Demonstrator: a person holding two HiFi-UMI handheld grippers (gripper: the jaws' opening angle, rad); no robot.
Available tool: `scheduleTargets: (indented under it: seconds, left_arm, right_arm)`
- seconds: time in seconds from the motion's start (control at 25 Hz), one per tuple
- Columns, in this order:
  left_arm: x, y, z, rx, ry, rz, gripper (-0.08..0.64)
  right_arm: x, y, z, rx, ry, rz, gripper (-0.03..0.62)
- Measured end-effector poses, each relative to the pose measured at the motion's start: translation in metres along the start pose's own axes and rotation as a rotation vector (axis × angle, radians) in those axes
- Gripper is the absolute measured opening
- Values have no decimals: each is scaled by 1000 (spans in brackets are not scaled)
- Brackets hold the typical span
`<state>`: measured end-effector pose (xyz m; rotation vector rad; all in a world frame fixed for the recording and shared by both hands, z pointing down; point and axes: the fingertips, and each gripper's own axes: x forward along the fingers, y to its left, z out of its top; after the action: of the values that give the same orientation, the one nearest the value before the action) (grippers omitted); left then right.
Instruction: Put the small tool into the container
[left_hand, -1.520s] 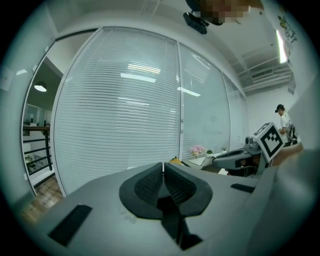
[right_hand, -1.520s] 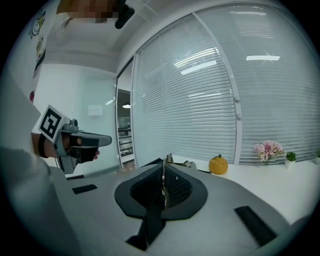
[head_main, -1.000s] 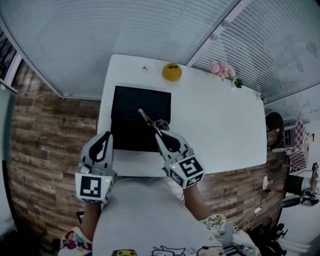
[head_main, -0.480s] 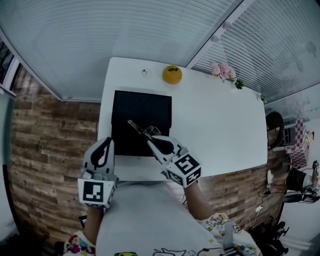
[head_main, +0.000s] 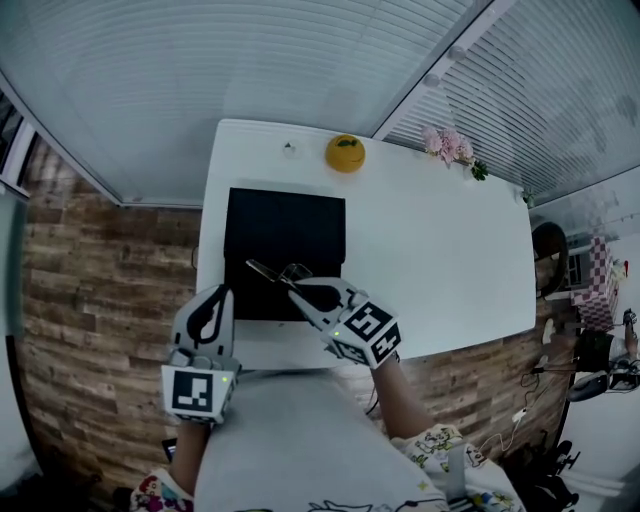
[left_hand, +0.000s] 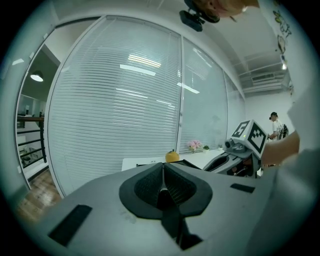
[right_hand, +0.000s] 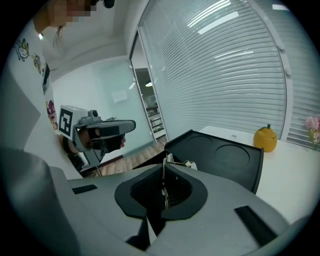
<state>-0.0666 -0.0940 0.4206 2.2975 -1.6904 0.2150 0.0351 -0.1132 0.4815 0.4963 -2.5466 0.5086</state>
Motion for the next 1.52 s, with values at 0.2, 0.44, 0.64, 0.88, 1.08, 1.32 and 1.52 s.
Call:
scheduleTargets:
  seconds: [0.2, 0.44, 0.64, 0.88, 1.08, 1.32, 1.52]
  left_arm:
    - [5, 2, -1, 8, 13, -1, 12]
    - [8, 0, -6, 5, 28, 1, 12]
    - [10, -1, -9, 19, 34, 6, 12]
    - [13, -3, -13, 2, 39, 10, 12]
    - [15, -2, -13, 8, 42, 12, 12]
    - [15, 1, -16, 13, 48, 18, 12]
    - [14, 3, -17, 14, 49, 27, 12]
  right_arm:
    - [9, 0, -7, 15, 55, 78, 6]
    - [21, 2, -20, 20, 134, 159, 6]
    - [27, 3, -30, 18, 185, 207, 6]
    - [36, 2, -42, 18, 250, 248, 6]
    - [40, -1, -45, 48, 269, 263, 6]
    - [45, -1, -48, 36, 316, 258, 6]
    - [46, -4, -48, 19, 344, 250, 8]
